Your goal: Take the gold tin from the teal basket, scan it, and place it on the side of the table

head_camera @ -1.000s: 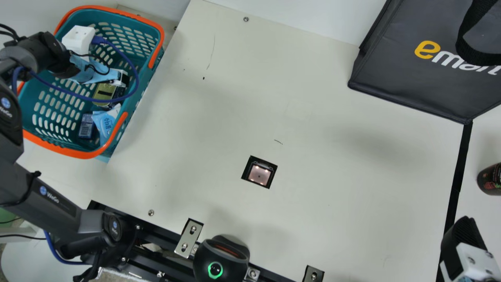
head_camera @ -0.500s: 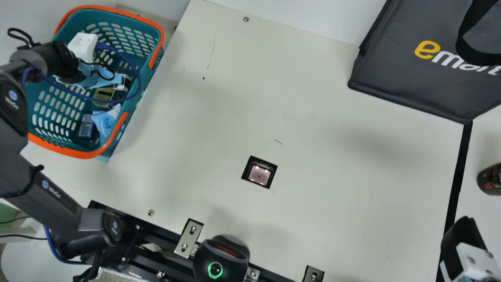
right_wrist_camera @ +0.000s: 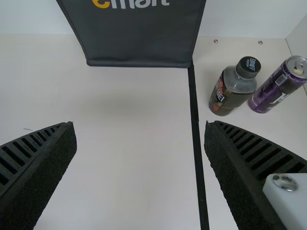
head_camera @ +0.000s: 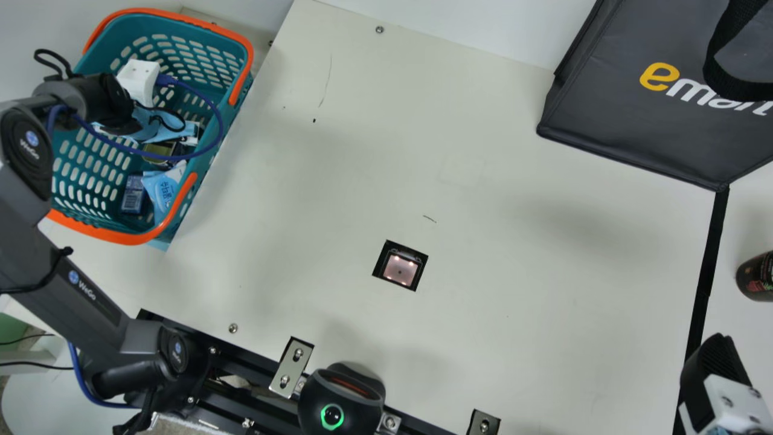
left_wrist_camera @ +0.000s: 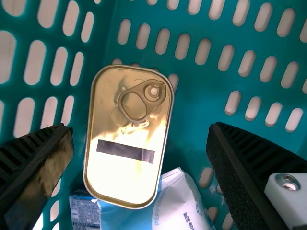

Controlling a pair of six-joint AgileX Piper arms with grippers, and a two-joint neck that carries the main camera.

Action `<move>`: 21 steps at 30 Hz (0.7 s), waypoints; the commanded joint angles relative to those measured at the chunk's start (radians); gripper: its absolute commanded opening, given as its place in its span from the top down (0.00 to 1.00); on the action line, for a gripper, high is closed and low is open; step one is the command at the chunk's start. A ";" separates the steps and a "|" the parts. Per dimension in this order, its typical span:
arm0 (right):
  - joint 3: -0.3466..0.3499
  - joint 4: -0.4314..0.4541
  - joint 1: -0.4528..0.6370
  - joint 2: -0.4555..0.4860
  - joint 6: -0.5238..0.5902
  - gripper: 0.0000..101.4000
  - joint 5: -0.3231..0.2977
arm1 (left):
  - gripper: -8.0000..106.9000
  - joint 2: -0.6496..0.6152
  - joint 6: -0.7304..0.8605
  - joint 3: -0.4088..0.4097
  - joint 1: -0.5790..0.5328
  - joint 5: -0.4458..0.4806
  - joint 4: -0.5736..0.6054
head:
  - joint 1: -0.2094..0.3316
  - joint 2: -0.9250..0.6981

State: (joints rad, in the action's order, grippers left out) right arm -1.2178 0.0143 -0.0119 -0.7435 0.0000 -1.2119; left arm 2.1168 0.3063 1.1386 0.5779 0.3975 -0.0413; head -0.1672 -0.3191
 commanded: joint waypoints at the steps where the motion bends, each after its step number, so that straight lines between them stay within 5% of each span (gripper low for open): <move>1: 0.000 0.000 0.000 0.000 0.000 0.06 0.000 | 0.15 0.004 -0.004 0.001 -0.002 -0.003 -0.003 | 0.029 -0.002; 21: 0.000 0.000 0.000 0.000 0.000 0.06 0.000 | 0.15 0.034 0.096 0.009 -0.010 0.030 0.147 | 0.029 -0.002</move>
State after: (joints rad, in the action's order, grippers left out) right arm -1.2178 0.0143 -0.0119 -0.7435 0.0000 -1.2119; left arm 2.1504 0.4007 1.1467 0.5686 0.4265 0.1008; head -0.1672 -0.3191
